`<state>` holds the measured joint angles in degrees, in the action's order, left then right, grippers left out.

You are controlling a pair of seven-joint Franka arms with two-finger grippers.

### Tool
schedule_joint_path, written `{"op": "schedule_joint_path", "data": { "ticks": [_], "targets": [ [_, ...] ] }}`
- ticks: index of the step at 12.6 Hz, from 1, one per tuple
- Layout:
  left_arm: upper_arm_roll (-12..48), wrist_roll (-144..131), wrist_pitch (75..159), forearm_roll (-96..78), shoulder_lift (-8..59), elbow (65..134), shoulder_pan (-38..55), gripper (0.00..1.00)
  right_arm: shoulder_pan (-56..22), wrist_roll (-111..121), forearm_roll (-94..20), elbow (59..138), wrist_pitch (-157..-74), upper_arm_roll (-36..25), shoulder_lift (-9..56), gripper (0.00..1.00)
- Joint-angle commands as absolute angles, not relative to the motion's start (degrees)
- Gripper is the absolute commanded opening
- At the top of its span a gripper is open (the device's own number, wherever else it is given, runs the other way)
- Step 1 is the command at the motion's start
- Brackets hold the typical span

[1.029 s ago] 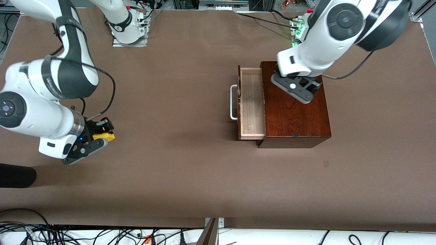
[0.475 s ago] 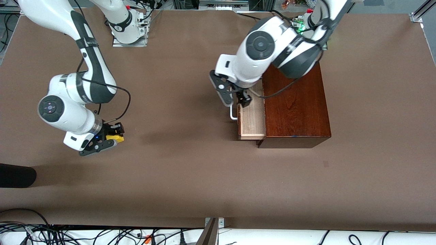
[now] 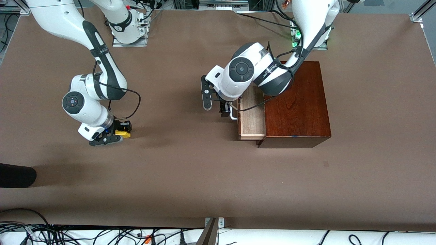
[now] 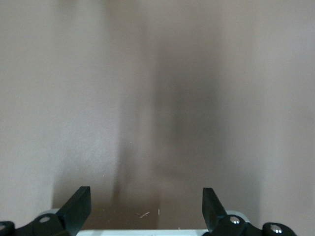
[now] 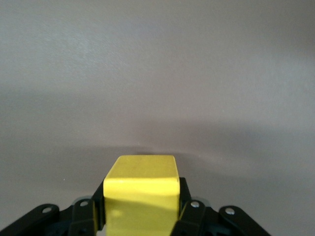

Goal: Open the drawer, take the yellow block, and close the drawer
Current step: 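Push the drawer shut with the left gripper while the right gripper lowers the cube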

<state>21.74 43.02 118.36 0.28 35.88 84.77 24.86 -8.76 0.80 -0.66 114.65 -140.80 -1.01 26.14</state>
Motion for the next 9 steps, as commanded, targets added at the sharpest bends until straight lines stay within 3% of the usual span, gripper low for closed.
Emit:
{"op": "schedule_joint_path", "data": {
  "ticks": [1,7,9],
  "targets": [
    [21.3,46.6,118.0,3.3,37.9,83.2,27.0,1.0,-8.2,-1.3,-1.5,115.2,-141.8,-0.4,26.7,0.3],
    [20.8,48.3,115.0,6.7,39.0,85.4,27.2,1.0,-8.1,-2.9,-1.6,115.2,-144.9,-0.4,30.1,0.37],
    [20.8,48.3,112.0,8.7,38.9,85.3,26.8,1.0,-8.1,-2.7,-1.5,115.1,-144.8,-0.4,30.1,0.55]
  ]
}}
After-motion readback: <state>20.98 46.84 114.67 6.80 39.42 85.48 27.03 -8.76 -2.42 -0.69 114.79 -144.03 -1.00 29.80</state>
